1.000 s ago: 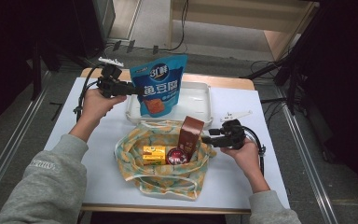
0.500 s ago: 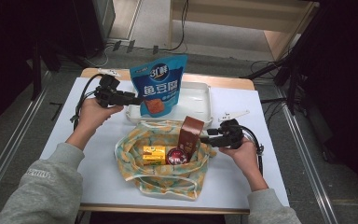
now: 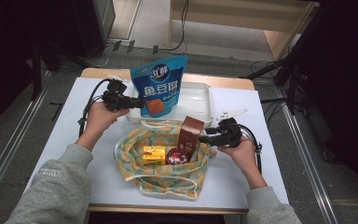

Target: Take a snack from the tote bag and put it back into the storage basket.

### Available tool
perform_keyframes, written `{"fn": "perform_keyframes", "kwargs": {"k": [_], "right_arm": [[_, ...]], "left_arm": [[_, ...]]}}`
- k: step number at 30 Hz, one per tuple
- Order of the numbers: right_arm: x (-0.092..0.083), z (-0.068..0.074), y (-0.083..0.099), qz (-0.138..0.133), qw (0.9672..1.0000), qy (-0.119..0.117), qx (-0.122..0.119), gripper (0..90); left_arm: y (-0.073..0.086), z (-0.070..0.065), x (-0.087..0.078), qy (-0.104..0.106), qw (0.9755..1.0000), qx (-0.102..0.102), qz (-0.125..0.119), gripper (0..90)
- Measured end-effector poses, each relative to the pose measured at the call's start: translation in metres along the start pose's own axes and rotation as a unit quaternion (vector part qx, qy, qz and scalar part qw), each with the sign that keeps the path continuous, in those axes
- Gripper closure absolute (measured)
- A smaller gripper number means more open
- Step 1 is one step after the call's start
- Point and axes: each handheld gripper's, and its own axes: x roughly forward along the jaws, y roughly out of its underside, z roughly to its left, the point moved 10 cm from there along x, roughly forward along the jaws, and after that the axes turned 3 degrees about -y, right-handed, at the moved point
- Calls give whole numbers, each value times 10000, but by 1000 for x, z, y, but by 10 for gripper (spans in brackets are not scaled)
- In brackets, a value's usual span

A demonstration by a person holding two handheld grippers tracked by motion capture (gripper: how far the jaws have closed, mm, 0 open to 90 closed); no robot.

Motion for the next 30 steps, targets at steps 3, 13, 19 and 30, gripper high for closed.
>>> {"fn": "perform_keyframes", "kwargs": {"k": [3,13,19,30], "right_arm": [[0,0,0,2,10000,5,-3,446],[0,0,0,0,10000,10,-2,446],[0,0,0,1,10000,10,-1,445],[-1,0,0,-8,10000,3,11,446]], "left_arm": [[1,3,3,-41,10000,-44,30,762],[2,5,7,-58,9997,-181,128,900],[0,3,10,-86,9994,-317,129,900],[-8,0,21,4,9986,-520,-4,900]]}}
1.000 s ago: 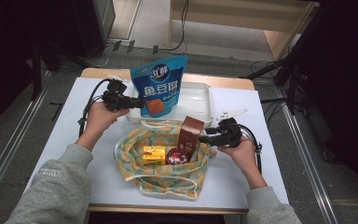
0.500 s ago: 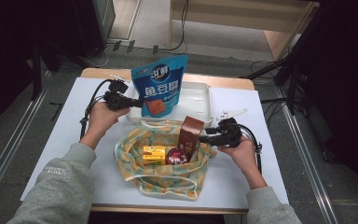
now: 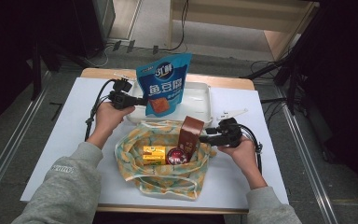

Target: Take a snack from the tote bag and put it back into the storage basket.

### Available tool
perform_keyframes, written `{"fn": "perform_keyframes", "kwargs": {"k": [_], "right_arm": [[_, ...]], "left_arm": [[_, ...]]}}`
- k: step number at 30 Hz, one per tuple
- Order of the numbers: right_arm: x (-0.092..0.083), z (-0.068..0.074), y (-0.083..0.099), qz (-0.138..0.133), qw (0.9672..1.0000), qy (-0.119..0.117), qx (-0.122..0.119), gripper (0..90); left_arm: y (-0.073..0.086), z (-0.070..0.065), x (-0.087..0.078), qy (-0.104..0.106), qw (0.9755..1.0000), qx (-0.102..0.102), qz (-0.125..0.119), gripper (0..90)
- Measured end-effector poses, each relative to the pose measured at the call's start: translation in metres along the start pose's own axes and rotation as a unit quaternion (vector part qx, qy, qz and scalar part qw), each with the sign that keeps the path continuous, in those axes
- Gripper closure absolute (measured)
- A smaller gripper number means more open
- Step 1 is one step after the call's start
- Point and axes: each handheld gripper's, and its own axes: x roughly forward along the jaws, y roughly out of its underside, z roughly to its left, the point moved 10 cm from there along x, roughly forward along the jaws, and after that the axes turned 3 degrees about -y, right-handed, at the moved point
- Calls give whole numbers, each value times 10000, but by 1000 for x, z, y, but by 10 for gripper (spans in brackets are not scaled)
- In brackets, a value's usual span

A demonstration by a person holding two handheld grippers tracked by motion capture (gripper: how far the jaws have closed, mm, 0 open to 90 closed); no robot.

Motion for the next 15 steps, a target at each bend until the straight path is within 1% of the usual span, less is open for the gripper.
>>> {"fn": "perform_keyframes", "kwargs": {"k": [4,6,7,8,10,11,14,15], "right_arm": [[-1,0,0,1,10000,15,13,446],[-2,0,1,2,10000,24,24,446],[-2,0,1,2,10000,24,24,446],[-3,0,1,-5,10000,17,7,446],[-3,0,2,5,10000,36,35,446],[-4,0,2,-20,10000,38,17,446],[-5,0,3,-37,10000,39,1,446],[-6,0,3,-45,10000,49,12,446]], "left_arm": [[-6,-3,5,-57,9999,81,72,900],[-9,-4,8,-40,9999,65,72,900],[-10,-4,10,-42,10000,70,48,900],[-12,-4,11,-26,10000,34,13,900],[-13,-5,15,70,10000,-17,-50,900],[-13,-5,16,109,9999,-8,-72,900],[-16,-6,20,129,9998,-39,-165,900],[-17,-5,21,120,9998,-14,-156,900]]}}
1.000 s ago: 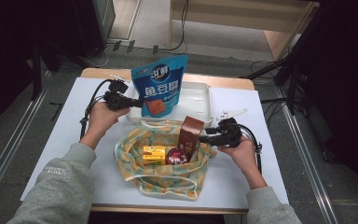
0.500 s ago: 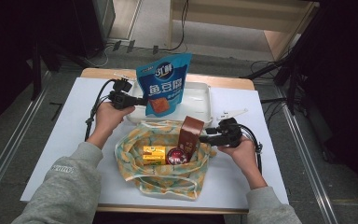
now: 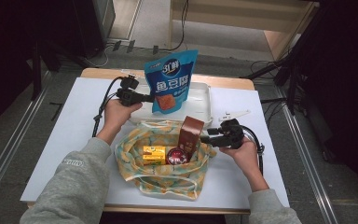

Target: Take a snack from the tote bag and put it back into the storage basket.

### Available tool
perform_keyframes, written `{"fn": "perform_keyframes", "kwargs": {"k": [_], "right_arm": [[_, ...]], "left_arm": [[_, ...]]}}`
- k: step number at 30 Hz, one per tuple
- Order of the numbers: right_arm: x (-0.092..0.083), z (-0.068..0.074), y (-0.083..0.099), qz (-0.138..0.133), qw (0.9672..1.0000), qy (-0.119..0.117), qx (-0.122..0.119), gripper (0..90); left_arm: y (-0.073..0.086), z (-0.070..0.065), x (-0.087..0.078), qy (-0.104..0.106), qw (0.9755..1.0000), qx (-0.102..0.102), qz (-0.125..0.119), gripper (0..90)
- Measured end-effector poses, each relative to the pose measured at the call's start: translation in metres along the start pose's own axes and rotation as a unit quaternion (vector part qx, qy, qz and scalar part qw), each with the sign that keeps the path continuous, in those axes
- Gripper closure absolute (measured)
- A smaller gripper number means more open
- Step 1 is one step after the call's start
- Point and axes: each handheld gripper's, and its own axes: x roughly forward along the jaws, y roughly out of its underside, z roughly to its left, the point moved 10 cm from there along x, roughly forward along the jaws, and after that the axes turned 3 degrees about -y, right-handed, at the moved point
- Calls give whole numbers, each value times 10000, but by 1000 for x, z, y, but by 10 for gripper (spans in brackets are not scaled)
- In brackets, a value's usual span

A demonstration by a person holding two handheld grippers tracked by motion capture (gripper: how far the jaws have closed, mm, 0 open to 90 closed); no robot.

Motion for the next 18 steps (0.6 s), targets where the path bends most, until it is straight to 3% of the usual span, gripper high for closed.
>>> {"fn": "perform_keyframes", "kwargs": {"k": [5,14,18], "right_arm": [[-4,2,1,-63,10000,33,-15,447],[-5,4,2,-79,9999,44,-51,448],[-6,5,3,-94,9999,51,-58,448]], "left_arm": [[-8,2,5,-131,9998,101,77,900],[-21,12,13,-144,9999,57,-26,900],[-24,17,13,-147,9998,133,-4,900]]}}
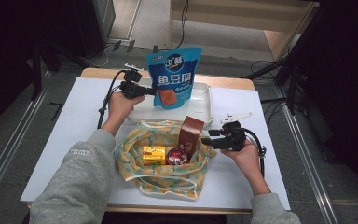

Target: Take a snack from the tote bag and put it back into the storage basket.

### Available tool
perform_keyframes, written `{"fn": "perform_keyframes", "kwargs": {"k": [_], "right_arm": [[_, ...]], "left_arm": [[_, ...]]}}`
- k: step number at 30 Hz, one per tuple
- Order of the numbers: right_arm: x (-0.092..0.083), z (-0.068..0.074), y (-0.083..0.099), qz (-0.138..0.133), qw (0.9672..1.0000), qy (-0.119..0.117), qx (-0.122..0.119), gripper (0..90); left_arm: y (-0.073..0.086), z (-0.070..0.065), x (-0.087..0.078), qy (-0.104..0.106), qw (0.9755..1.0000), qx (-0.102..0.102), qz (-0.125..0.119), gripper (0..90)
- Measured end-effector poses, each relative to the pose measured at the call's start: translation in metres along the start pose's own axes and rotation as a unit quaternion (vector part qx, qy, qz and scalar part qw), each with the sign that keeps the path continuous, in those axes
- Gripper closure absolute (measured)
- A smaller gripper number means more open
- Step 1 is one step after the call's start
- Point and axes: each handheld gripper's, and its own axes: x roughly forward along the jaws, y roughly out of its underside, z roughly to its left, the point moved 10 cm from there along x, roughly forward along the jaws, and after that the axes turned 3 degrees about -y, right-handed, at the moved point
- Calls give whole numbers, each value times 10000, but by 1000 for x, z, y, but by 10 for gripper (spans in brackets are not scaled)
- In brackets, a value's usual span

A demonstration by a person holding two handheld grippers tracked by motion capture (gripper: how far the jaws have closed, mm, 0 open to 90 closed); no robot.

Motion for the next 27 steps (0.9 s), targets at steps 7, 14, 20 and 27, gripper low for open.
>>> {"fn": "perform_keyframes", "kwargs": {"k": [7,14,20,27], "right_arm": [[-1,2,1,-34,10000,20,6,450],[-5,3,1,-128,9999,-7,10,460],[-4,5,2,-118,9999,6,-57,463],[-5,5,1,-136,9999,19,-58,463]], "left_arm": [[-9,11,2,-188,9998,51,42,900],[-15,20,3,-237,9997,26,13,900],[-16,25,1,-231,9997,-52,-92,894],[-14,20,-6,99,9998,-167,-8,782]]}}
